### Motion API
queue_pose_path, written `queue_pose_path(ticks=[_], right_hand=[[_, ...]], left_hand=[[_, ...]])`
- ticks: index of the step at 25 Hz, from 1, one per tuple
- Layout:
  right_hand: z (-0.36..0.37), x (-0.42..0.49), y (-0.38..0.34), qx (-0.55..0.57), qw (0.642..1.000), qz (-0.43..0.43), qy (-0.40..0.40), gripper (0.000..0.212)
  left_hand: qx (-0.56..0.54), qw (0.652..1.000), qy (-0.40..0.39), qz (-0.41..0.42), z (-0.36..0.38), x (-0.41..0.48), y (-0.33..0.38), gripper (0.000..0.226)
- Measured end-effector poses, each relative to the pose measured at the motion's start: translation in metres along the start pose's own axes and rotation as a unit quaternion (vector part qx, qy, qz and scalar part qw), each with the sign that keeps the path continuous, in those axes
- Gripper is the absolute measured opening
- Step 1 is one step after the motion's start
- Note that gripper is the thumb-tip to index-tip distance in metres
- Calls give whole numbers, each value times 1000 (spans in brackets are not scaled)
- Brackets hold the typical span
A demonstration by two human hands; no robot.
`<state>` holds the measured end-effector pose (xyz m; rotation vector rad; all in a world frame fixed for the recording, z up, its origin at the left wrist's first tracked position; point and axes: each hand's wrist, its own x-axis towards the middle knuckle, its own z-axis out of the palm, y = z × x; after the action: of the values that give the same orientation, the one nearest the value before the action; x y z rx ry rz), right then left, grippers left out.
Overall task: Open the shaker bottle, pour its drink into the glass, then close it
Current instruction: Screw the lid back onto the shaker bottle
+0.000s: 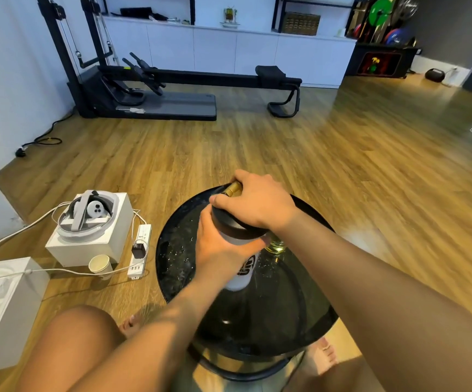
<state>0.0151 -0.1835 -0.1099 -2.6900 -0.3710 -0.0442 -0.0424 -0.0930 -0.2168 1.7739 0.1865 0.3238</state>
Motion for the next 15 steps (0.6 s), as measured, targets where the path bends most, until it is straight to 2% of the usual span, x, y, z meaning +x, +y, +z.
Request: queue_pose_path(ticks=[2,4,7,9,11,13,15], right_hand=[[-5,1,2,12,999,-38,-23,50],[-9,2,4,16,997,-63,-39,52],[-9,2,6,21,997,-62,-31,57],[-1,-1,3,11,999,-35,-4,59],[7,-1,-3,-16,999,-32,19,59],[7,-2,-4,-10,997,-71,17,53],[2,-2,-1,10,992,-122,6,43]], left_hand=[[5,995,-97,5,-20,17,-2,106],[-2,991,-136,5,-26,25,-3,104],[-32,997,-64,-3,-11,9,-1,101],[-30,998,32,-37,8,-6,5,109],[-30,994,89,-51,21,-15,8,118],[-14,996,87,-35,20,-15,6,118],[1,999,51,-5,3,-5,-1,110]])
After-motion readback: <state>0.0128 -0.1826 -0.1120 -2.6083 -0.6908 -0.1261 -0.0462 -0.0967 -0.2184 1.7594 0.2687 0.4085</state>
